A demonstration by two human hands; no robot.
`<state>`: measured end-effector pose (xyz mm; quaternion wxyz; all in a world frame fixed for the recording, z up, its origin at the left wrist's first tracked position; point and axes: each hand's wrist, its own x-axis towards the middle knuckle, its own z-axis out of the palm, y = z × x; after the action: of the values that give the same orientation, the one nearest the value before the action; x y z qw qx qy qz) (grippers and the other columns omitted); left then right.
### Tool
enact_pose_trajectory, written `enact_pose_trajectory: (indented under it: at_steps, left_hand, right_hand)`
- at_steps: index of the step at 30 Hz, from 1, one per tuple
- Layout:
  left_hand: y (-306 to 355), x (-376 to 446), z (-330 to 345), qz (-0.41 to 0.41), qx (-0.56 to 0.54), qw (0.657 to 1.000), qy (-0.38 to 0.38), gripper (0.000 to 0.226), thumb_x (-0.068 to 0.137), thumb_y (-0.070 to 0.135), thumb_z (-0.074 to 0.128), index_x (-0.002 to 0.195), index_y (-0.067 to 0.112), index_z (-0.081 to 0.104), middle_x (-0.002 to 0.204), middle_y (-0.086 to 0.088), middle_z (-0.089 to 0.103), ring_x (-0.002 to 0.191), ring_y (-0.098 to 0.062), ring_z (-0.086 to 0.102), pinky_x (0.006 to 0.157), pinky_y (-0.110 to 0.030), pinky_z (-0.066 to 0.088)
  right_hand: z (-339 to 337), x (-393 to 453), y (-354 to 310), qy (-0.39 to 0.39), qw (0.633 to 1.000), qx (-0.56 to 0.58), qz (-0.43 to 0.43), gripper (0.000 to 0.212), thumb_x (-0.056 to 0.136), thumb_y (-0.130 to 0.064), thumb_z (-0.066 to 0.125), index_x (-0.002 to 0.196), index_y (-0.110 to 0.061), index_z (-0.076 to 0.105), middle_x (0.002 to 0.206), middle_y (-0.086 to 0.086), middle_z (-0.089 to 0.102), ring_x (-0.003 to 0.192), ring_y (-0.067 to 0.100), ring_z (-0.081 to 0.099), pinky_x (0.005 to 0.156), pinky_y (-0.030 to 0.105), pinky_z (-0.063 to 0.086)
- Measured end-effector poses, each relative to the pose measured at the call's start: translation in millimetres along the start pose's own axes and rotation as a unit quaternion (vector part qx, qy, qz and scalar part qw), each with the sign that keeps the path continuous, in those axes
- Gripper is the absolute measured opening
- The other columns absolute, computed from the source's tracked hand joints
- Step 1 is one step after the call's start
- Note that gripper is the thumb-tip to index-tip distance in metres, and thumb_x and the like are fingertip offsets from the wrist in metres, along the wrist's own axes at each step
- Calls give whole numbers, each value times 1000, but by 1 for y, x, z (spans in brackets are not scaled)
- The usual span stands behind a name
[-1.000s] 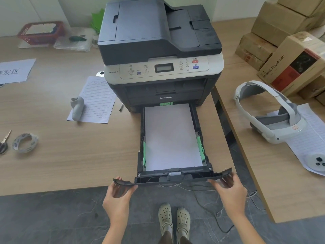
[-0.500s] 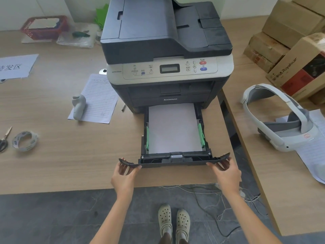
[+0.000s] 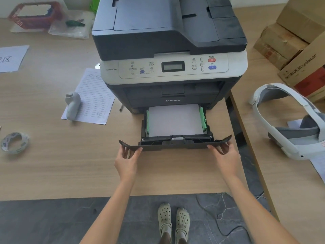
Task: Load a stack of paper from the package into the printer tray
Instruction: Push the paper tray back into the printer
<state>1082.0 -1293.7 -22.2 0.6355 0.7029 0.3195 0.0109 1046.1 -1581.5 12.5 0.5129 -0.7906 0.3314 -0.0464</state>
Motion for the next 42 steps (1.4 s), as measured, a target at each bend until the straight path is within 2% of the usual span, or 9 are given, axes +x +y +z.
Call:
enact_pose_trajectory:
  at_steps: [4, 6, 10, 16, 22, 29, 34, 38, 42]
  left_hand:
    - [15, 20, 17, 21, -14, 1000, 15, 74, 64, 14, 84, 131, 12, 54, 120, -1, 66, 92, 16, 61, 72, -1, 47]
    - [23, 32, 25, 39, -31, 998, 30, 79, 62, 9, 85, 133, 13, 51, 125, -3, 62, 102, 5, 62, 65, 1, 46]
    - [34, 57, 42, 66, -47, 996, 32, 78, 62, 6, 85, 131, 19, 51, 132, -6, 58, 115, -17, 60, 64, 0, 47]
    - [49, 84, 58, 75, -65, 995, 22, 82, 59, 9, 86, 132, 25, 52, 131, 3, 58, 114, -7, 61, 67, -5, 51]
    - [49, 88, 57, 73, -58, 995, 29, 86, 55, 14, 88, 131, 30, 51, 127, 7, 60, 112, 3, 58, 73, -11, 55]
    - [66, 98, 70, 86, -49, 995, 15, 75, 63, 10, 83, 130, 20, 53, 128, 4, 61, 116, -6, 57, 62, 2, 45]
    - [68, 102, 72, 95, -45, 994, -2, 69, 65, 9, 81, 128, 16, 55, 128, 2, 62, 119, -8, 56, 65, 1, 46]
    - [69, 100, 72, 103, -43, 994, -7, 66, 66, 8, 80, 127, 15, 55, 128, 1, 62, 120, -10, 56, 66, 0, 47]
    - [75, 92, 72, 103, -34, 994, -4, 68, 68, 6, 79, 129, 15, 53, 129, -1, 60, 120, -12, 56, 64, 2, 45]
  right_hand:
    - [12, 24, -13, 21, 999, 22, 11, 50, 72, -27, 78, 115, -9, 59, 100, -1, 60, 93, 9, 54, 83, 24, 42]
    - [20, 38, -17, 29, 998, 53, 20, 57, 70, -25, 80, 120, -8, 57, 107, 1, 63, 95, 7, 55, 81, 17, 42]
    - [34, 68, -21, 34, 996, 85, 2, 59, 69, -21, 81, 121, -9, 56, 114, 5, 64, 100, 9, 58, 61, -7, 39]
    - [47, 100, -32, 34, 989, 139, -25, 79, 70, -16, 80, 138, -14, 40, 112, -9, 57, 103, 10, 56, 64, -4, 44]
    - [47, 107, -27, 28, 988, 151, -28, 91, 68, -17, 81, 143, -18, 31, 143, 8, 45, 118, 17, 53, 64, -2, 45]
    - [51, 121, -45, -3, 986, 153, -72, 78, 74, -15, 76, 139, -26, 34, 120, -18, 46, 112, 8, 51, 63, -5, 42]
    - [47, 132, -46, -32, 988, 129, -74, 70, 75, -16, 76, 134, -21, 39, 129, -6, 53, 115, 14, 56, 68, 3, 47]
    - [47, 131, -46, -34, 988, 128, -76, 67, 75, -16, 76, 131, -22, 41, 114, -14, 54, 106, 9, 55, 62, -4, 43]
    - [44, 125, -50, -35, 989, 125, -71, 68, 76, -15, 74, 134, -23, 40, 119, -12, 53, 113, 12, 55, 66, 0, 44]
